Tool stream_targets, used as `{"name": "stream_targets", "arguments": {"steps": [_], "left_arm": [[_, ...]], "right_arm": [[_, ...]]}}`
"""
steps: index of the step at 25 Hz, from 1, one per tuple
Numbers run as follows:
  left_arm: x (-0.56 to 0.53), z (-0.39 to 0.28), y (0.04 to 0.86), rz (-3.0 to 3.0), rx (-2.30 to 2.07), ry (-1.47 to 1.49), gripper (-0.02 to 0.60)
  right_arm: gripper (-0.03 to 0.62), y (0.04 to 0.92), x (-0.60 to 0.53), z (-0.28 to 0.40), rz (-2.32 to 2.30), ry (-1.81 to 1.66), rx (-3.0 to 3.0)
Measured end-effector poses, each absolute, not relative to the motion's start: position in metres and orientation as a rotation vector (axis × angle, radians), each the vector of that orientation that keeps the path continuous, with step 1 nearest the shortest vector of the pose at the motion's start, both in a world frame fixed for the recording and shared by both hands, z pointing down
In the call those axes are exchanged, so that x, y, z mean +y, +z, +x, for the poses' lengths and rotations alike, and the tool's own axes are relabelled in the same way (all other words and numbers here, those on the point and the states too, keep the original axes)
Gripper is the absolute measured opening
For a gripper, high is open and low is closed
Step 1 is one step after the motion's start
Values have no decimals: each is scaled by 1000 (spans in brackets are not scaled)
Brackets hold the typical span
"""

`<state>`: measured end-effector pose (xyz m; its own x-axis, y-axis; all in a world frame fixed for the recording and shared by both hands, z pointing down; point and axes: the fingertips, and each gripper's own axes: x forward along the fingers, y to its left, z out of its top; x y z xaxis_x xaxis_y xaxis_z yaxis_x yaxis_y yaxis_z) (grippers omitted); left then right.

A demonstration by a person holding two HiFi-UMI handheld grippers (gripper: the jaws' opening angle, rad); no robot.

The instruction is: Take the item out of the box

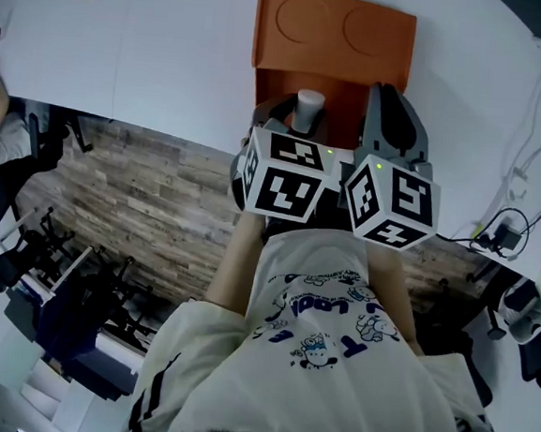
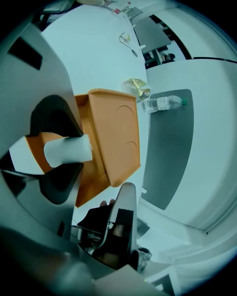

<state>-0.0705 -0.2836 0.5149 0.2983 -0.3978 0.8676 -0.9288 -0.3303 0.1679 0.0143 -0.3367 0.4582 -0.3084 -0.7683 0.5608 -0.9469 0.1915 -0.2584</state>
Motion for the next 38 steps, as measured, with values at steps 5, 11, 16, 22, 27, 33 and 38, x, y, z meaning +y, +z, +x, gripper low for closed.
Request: {"name": "stream_targets", "arguments": {"steps": [5, 11, 16, 22, 27, 33, 38], "left_arm": [[-287, -85, 490, 1898, -1242, 918, 189], [-294, -96, 464, 1921, -1321, 873, 189], [-296, -106, 445, 1930, -1377, 818, 189], [-297, -116, 417, 1964, -1436, 746, 189], [-297, -129, 396, 1960, -1514, 658, 189], [-294, -144, 374, 1980, -1578, 604, 189], [-292, -153, 356, 2006, -1618, 556, 189]], "right_arm": [[64, 442, -334, -2, 1602, 797, -2192], [65, 420, -337, -14, 1586, 751, -2242], [64, 405, -336, -27, 1561, 713, -2274], [65, 388, -333, -42, 1536, 672, -2315], [64, 373, -330, -54, 1516, 639, -2352], [65, 354, -325, -69, 1503, 589, -2396], [64, 338, -320, -79, 1502, 554, -2426]]}}
